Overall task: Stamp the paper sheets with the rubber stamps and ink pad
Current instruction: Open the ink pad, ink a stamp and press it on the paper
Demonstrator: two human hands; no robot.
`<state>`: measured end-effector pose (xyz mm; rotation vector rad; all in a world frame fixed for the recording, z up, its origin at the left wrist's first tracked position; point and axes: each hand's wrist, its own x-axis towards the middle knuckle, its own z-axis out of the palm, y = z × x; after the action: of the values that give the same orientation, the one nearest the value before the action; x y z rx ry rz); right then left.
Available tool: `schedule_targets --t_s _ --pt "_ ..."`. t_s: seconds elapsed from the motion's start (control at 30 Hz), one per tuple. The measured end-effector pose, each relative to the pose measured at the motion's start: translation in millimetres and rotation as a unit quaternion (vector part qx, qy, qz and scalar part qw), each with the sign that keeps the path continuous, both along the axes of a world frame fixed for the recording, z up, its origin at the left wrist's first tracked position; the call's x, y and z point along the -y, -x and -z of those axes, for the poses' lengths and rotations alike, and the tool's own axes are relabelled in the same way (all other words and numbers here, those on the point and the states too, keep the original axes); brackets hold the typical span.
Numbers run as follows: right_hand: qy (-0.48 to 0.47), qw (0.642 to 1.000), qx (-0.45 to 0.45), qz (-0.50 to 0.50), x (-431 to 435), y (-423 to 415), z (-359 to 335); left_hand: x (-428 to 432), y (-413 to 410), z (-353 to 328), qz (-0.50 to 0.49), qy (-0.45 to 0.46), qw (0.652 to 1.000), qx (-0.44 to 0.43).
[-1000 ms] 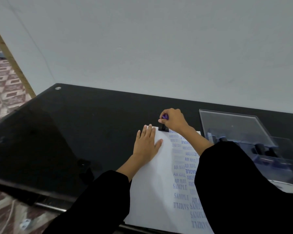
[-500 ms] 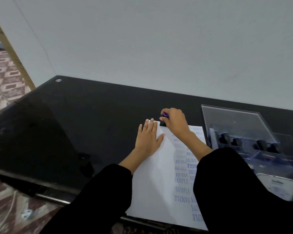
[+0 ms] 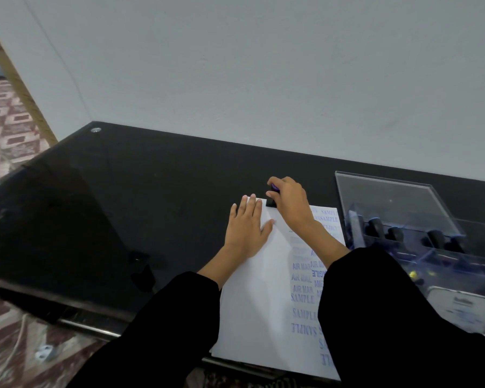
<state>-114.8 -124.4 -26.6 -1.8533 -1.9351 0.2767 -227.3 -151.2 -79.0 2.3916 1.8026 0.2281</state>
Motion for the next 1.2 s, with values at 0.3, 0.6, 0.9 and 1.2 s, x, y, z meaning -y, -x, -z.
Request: schedule_targets --t_s 0.3,0.6,0.9,1.2 --pt "-0.018 1.0 -0.011 -0.009 6 -1 4 -1 0 -1 -0.001 0.002 1.0 -0.003" --pt "-0.019 1.0 -0.022 -0.01 10 1 6 0 0 -2 0.002 0.005 1.0 -0.007" --pt "-0.01 1.0 -0.024 -0.003 0 1 1 0 -1 -2 0.002 0.003 1.0 -0.002" --pt "-0.012 1.0 -0.014 -0.006 4 0 4 1 -1 -3 0.0 0.002 1.0 -0.005"
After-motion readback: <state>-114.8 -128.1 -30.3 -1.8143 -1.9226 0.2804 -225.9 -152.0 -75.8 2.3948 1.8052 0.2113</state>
